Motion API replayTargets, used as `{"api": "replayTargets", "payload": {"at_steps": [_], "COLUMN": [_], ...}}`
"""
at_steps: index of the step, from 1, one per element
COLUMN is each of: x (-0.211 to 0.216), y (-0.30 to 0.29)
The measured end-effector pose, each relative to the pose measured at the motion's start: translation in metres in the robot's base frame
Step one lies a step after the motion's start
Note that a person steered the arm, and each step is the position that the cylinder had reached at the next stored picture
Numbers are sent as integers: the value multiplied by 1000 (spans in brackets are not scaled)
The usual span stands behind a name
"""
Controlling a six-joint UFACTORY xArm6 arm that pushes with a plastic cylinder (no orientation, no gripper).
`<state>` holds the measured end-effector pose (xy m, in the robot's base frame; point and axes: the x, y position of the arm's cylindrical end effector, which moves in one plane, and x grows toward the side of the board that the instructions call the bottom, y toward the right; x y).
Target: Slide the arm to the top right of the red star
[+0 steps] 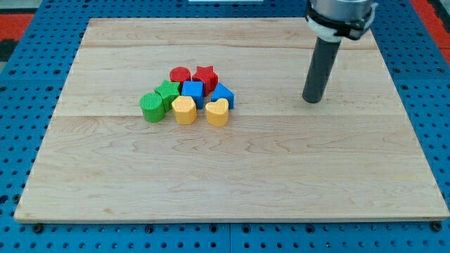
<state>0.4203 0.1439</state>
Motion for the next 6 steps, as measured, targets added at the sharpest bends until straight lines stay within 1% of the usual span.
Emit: {"api": "replayTargets", "payload": {"at_steps": [1,3,4,6], "x": [1,-54,-78,-92], "y": [0,-4,-23,-44]}}
